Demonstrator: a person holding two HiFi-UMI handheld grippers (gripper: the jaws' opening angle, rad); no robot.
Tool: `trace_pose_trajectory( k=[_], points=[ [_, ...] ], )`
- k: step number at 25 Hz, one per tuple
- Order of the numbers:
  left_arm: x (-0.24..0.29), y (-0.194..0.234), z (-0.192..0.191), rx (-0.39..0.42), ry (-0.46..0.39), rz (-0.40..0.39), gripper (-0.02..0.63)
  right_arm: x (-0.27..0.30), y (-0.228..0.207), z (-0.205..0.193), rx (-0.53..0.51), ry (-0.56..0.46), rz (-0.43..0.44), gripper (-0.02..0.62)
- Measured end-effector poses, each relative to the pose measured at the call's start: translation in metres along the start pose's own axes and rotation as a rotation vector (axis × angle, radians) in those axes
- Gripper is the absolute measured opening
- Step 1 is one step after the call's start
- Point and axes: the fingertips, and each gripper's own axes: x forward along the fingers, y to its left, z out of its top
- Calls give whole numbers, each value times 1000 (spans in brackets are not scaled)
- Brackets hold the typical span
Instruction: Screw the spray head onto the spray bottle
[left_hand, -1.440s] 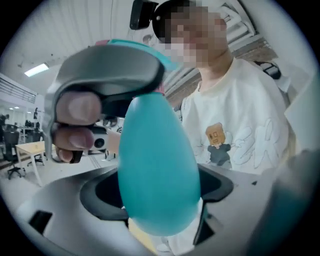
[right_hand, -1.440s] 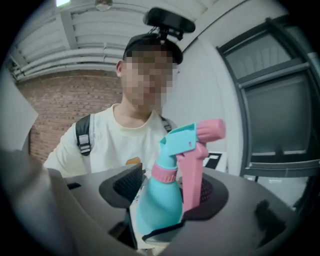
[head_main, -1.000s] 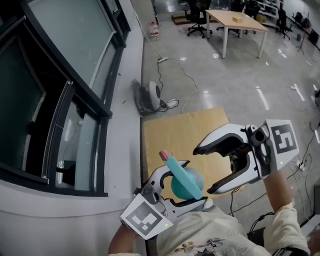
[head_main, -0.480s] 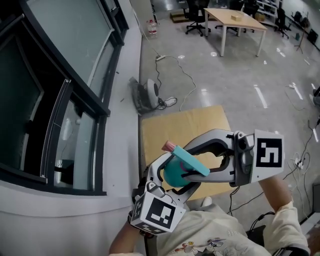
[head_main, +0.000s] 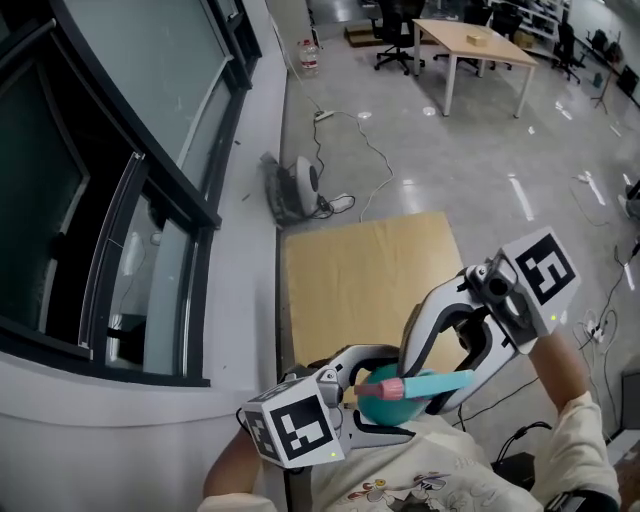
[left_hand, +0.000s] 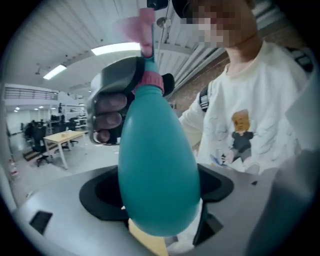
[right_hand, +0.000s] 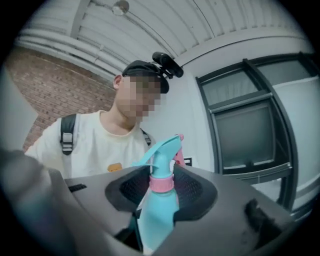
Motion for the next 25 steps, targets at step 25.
trace_pose_trajectory(
  k=[25],
  points=[
    [7,16,2,-40,67,201,431,-10,1,-2,77,-1,-58,147]
  ],
)
